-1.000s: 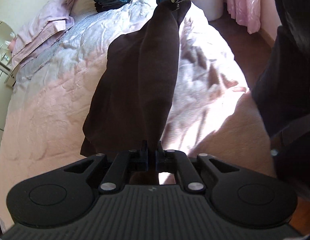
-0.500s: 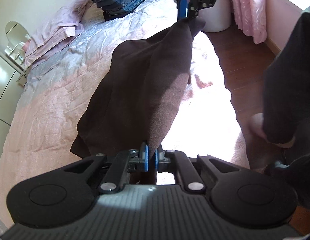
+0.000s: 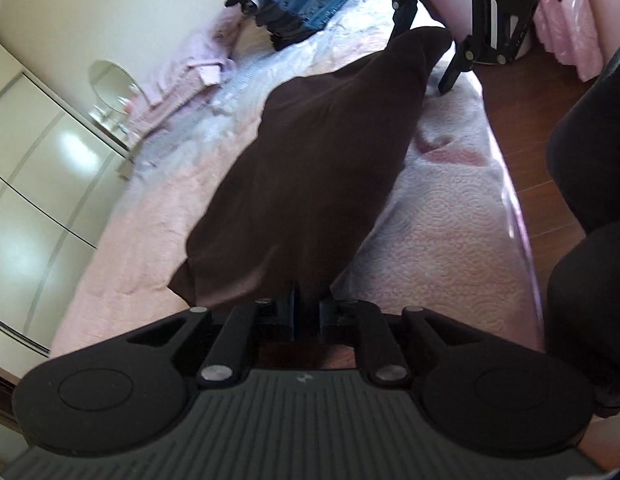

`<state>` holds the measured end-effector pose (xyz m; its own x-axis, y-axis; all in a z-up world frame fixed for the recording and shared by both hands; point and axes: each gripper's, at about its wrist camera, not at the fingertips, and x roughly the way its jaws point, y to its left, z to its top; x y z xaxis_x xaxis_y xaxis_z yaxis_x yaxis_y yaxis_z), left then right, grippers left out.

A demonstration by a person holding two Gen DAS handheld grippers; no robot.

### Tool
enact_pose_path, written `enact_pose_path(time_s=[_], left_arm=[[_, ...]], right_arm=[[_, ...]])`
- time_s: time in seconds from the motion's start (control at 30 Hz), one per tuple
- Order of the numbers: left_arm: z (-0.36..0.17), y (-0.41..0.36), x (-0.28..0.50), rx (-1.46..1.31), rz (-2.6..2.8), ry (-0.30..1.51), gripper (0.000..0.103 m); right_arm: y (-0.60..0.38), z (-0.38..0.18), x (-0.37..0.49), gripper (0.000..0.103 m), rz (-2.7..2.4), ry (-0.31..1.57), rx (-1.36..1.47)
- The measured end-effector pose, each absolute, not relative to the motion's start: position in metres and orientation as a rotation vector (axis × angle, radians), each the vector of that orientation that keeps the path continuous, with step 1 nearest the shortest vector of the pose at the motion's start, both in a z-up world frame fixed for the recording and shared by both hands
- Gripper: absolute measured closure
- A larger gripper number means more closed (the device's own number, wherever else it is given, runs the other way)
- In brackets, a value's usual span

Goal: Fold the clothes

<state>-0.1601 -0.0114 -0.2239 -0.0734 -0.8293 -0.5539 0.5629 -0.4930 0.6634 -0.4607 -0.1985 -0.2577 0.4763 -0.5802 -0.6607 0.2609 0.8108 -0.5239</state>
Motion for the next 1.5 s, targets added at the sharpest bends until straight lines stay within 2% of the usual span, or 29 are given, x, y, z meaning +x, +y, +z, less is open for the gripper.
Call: enact_pose_path(time_s=[0.07, 0.1, 0.17, 0.23, 0.3, 0.37, 0.5, 0.63, 0.73, 0.9, 1.07, 1.13, 1.17, 1.2, 1.47, 1.5], left_arm=[[-0.232, -0.013, -0.162, 1.159, -1.712, -0.404, 0.084], [-0.236, -0.014, -0.163, 1.156, -1.691, -0.437, 0.080], [-0.243, -0.019, -0.166, 1.161, -1.648, -0.508, 0.079], [-0.249, -0.024, -0.169, 1.165, -1.621, -0.559, 0.093], [-0.253, -0.022, -0.175, 1.176, -1.588, -0.609, 0.095], [-0.251, -0.012, -0.184, 1.178, -1.557, -0.632, 0.096], [-0.243, 0.015, -0.218, 1.213, -1.576, -0.543, 0.095], [-0.266, 0.021, -0.234, 1.264, -1.538, -0.461, 0.093], [-0.268, 0.036, -0.233, 1.293, -1.512, -0.482, 0.089], [-0.247, 0.067, -0.221, 1.257, -1.504, -0.452, 0.085], [-0.203, 0.090, -0.207, 1.105, -1.544, -0.360, 0.085], [-0.185, 0.081, -0.197, 1.040, -1.547, -0.316, 0.085], [-0.177, 0.072, -0.192, 1.010, -1.551, -0.289, 0.085], [-0.168, 0.064, -0.186, 0.979, -1.554, -0.262, 0.085], [-0.157, -0.064, -0.162, 0.860, -1.729, 0.017, 0.085], [-0.160, -0.083, -0.160, 0.859, -1.749, 0.052, 0.085]], right_arm=[[-0.200, -0.263, -0.462, 0.044, -0.547, 0.879, -0.400], [-0.202, -0.266, -0.463, 0.050, -0.555, 0.853, -0.411], [-0.205, -0.269, -0.464, 0.070, -0.555, 0.811, -0.433], [-0.209, -0.272, -0.466, 0.081, -0.542, 0.778, -0.455], [-0.209, -0.277, -0.469, 0.087, -0.535, 0.756, -0.512], [-0.203, -0.278, -0.475, 0.088, -0.542, 0.735, -0.593], [-0.191, -0.269, -0.494, 0.089, -0.621, 0.707, -0.650], [-0.184, -0.303, -0.502, 0.088, -0.627, 0.825, -0.682], [-0.180, -0.320, -0.511, 0.088, -0.662, 0.869, -0.667], [-0.172, -0.307, -0.544, 0.087, -0.804, 0.857, -0.549], [-0.163, -0.271, -0.564, 0.085, -0.851, 0.726, -0.363], [-0.166, -0.258, -0.561, 0.062, -0.835, 0.665, -0.300], [-0.171, -0.252, -0.556, 0.039, -0.828, 0.638, -0.268], [-0.177, -0.246, -0.551, 0.033, -0.818, 0.610, -0.234], [-0.268, -0.200, -0.499, 0.034, -0.651, 0.484, 0.203], [-0.286, -0.199, -0.490, 0.041, -0.635, 0.496, 0.248]])
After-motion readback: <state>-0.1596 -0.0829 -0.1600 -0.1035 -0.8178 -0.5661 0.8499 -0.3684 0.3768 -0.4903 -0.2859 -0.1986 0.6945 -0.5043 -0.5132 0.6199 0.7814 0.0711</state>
